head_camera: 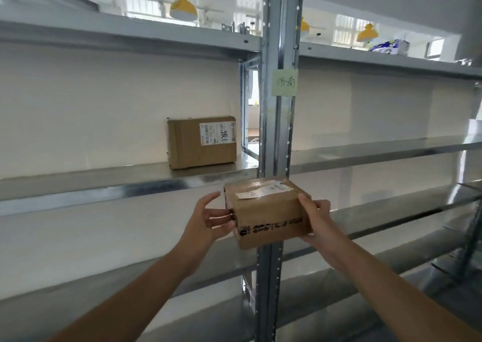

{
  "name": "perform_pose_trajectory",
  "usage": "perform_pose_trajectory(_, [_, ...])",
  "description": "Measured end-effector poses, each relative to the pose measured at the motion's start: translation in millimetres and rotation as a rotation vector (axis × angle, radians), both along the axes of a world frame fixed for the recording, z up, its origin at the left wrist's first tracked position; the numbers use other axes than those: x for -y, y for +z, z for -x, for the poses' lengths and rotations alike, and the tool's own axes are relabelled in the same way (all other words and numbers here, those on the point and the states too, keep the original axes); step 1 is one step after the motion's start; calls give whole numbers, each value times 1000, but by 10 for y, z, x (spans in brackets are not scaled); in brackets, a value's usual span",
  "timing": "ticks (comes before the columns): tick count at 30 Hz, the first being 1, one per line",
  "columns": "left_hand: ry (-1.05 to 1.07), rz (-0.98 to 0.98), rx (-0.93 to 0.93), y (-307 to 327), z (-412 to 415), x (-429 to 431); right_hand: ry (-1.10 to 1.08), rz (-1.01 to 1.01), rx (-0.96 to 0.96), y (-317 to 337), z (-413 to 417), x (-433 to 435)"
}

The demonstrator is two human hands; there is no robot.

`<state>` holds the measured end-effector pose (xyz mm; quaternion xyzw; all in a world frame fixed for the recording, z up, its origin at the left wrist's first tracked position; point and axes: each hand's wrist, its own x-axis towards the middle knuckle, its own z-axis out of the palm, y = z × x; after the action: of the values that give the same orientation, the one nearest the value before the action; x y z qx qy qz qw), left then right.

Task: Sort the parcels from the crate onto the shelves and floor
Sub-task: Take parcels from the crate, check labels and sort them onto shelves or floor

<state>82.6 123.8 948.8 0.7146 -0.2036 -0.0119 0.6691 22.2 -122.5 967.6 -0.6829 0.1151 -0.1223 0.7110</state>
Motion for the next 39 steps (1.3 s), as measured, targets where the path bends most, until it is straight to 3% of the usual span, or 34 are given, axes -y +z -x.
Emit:
perform_pose_trajectory(5, [31, 19, -111, -33, 162, -891, 152, -111, 17, 59, -48, -759])
perform_pose_trajectory(9, [38, 82, -121, -98, 407, -1632, 217, -18, 65, 66, -127, -1432])
perform_pose_trajectory(13, [203, 176, -96, -100, 667, -2336, 278, -75, 165, 80, -224, -2142])
perform_pose_trajectory(16, [261, 337, -135, -156, 877, -2756, 337, -193, 217, 49, -317, -2706])
perform_pose_trajectory(20, [404, 493, -216, -274, 1075, -3223, 410, -168, 228, 10, -367, -3508])
perform_pose_trajectory(33, [851, 473, -186, -223, 1557, -4431, 639, -32, 185, -31, -748, -5617])
perform_pose_trajectory(36, [974, 494, -164, -137, 1612, -4618, 837, 82, 104, -69, -839, -5930])
perform_pose_trajectory(39, [1062, 408, -141, -43, 1634, -4786, 1029, 0, 142, 1, -899, -6080])
